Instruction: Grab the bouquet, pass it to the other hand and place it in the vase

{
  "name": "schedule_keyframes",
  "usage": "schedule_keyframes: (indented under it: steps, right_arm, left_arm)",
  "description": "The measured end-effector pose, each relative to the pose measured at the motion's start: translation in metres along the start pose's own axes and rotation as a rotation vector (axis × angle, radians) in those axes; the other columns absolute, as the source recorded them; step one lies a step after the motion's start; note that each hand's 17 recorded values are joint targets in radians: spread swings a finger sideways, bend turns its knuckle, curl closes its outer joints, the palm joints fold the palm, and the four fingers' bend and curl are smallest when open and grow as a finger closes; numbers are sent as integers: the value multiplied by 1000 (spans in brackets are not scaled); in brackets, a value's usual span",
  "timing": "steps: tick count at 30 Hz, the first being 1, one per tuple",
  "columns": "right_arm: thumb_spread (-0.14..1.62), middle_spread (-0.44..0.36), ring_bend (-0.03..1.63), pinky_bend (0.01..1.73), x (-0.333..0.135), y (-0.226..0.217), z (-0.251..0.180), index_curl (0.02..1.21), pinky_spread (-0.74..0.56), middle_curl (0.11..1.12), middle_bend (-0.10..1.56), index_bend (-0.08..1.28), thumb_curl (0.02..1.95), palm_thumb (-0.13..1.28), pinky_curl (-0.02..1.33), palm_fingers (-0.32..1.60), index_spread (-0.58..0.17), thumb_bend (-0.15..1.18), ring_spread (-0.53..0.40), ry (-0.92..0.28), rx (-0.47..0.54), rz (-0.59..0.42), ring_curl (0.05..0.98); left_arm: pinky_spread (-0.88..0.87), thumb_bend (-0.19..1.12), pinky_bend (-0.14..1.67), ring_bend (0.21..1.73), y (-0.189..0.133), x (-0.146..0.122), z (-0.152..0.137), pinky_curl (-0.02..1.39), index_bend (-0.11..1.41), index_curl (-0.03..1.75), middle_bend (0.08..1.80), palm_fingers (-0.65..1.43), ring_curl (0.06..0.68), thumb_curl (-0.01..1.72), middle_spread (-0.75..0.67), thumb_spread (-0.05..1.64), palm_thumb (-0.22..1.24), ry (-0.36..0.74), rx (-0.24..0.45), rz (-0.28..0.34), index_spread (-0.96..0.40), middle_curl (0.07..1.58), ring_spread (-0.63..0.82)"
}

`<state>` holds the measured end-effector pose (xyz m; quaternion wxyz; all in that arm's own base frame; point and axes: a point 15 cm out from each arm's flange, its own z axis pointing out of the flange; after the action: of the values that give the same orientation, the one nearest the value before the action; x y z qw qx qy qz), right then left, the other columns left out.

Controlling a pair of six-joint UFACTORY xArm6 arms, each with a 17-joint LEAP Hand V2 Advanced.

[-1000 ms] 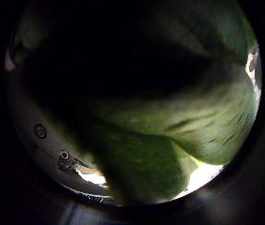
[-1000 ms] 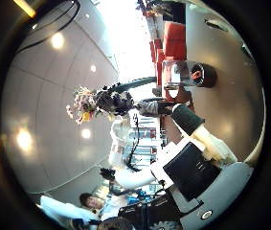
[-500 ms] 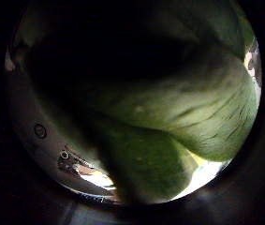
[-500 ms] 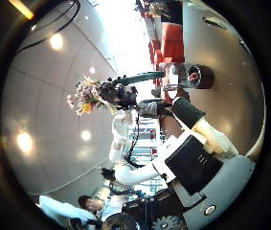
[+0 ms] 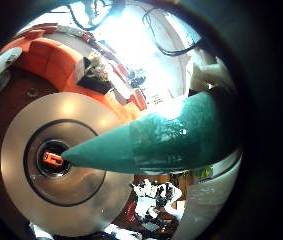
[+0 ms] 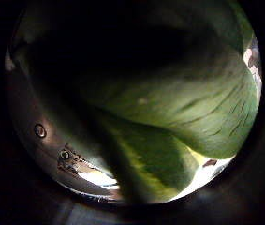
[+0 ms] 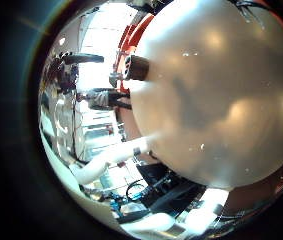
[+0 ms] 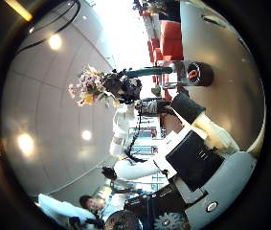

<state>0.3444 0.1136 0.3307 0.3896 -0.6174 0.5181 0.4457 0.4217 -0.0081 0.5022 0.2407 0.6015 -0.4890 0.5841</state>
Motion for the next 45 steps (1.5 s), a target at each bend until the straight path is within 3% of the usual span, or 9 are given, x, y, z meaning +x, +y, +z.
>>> schedule_keyframes:
  steps: [15,17,19,20,22,25,30,35,45]
  right_arm:
    - [959,-39,722,435,5,3,1,391,412,366,308,196,562,836,293,435,-357,-23,-75,0,-8,-2,260]
    - [959,-39,727,430,6,3,0,392,412,368,305,190,562,836,285,442,-358,-23,-82,3,-9,-1,258]
    - [959,-39,727,425,6,3,0,394,412,368,306,195,561,836,280,450,-355,-23,-84,3,-7,0,258]
    - [959,-39,726,426,7,3,0,394,411,368,304,193,561,836,278,452,-354,-23,-85,3,-8,2,257]
    - [959,-45,725,414,7,4,0,402,410,369,296,207,561,836,268,471,-355,-23,-90,4,-10,-1,255]
    - [959,-47,707,394,6,4,1,419,409,368,286,249,561,836,256,495,-357,-23,-94,5,-13,-2,248]
    - [962,-53,700,367,7,5,1,442,408,370,277,289,561,833,238,523,-360,-23,-102,11,-17,-4,243]
    - [963,-54,708,351,7,6,1,458,409,373,270,295,564,835,224,538,-357,-21,-118,18,-20,0,245]
    - [963,-59,706,354,3,7,5,477,417,383,267,282,569,836,203,556,-363,-22,-134,18,-34,-10,243]
  left_arm:
    - [-658,-50,1021,1444,-9,-16,17,1009,419,1413,1118,1026,533,766,-495,930,905,-12,-12,15,-742,940,-395]
    - [-655,-97,881,1333,-5,-21,19,965,366,1376,1068,715,505,710,-490,916,757,-30,-28,14,-728,916,-419]
    - [-442,-143,560,1138,0,-29,19,947,307,1314,848,-115,494,635,-375,908,547,-57,-51,10,-661,874,-263]
    - [-298,-145,524,1084,4,-34,20,945,204,1262,705,-288,485,592,-242,901,440,-73,-73,11,-591,839,-125]
    - [-53,-132,437,957,9,-43,23,848,37,1157,485,-385,365,522,0,871,273,-90,-116,7,-456,700,102]
    - [249,-90,344,815,22,-50,30,728,-4,999,335,-387,278,461,261,815,130,-64,-205,2,-257,563,321]
    - [507,-53,246,670,15,-58,5,587,13,741,214,-307,213,412,481,762,50,-44,-177,-14,-11,454,504]
    - [598,-43,195,590,14,-57,-28,503,42,536,169,-243,183,387,553,746,41,-38,-137,-10,100,391,593]
    - [627,-40,183,507,33,-12,-60,402,105,317,163,-177,164,363,579,740,45,-54,-100,74,153,304,641]
